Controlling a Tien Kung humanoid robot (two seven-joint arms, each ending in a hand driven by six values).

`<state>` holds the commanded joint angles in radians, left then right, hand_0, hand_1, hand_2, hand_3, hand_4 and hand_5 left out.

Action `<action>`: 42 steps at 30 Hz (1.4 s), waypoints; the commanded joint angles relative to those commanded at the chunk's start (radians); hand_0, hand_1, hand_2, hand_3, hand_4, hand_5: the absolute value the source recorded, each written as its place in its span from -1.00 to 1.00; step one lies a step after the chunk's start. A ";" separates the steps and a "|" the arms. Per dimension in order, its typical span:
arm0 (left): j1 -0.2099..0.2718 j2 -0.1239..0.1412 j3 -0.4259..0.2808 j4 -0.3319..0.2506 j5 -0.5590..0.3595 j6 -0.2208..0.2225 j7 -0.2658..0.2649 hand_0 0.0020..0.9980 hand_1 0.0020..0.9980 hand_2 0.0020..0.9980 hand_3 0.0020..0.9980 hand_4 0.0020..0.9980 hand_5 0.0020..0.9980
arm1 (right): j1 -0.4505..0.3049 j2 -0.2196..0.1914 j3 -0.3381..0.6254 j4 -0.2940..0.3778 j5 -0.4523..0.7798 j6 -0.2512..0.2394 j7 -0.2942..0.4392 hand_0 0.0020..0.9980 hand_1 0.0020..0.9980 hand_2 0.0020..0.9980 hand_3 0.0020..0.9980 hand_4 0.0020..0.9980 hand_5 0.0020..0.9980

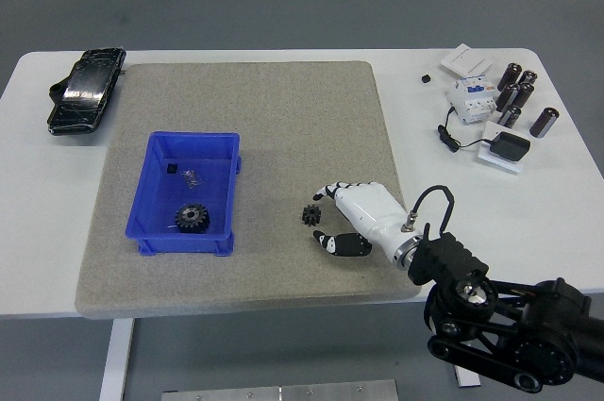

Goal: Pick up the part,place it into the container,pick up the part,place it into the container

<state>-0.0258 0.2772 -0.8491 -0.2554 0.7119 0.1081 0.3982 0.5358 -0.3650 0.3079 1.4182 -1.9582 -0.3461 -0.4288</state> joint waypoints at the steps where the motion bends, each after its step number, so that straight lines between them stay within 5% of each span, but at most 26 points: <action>1: 0.000 0.000 0.000 0.000 0.000 0.000 0.000 0.36 0.27 0.20 0.16 0.22 -0.51 | 0.003 0.003 -0.004 -0.008 0.003 -0.001 0.002 0.01 0.33 0.57 0.52 0.41 -0.17; 20: -0.003 -0.001 0.012 0.002 -0.012 -0.001 -0.006 0.36 0.27 0.20 0.16 0.23 -0.52 | 0.054 0.052 -0.053 -0.072 0.043 -0.015 0.023 -0.09 0.19 0.50 0.49 0.42 -0.15; 21: -0.003 -0.001 0.012 0.002 -0.012 -0.001 -0.006 0.36 0.27 0.21 0.16 0.24 -0.51 | 0.055 0.054 -0.055 -0.076 0.045 -0.015 0.024 -0.14 0.10 0.37 0.44 0.42 -0.15; 42: -0.006 -0.001 0.020 0.002 -0.024 0.000 -0.011 0.36 0.27 0.21 0.16 0.26 -0.51 | 0.063 0.066 -0.079 -0.120 0.044 -0.033 0.036 -0.25 -0.10 -0.04 0.34 0.23 -0.27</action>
<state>-0.0314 0.2764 -0.8295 -0.2532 0.6877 0.1082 0.3874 0.5989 -0.2991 0.2287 1.2984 -1.9146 -0.3791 -0.3924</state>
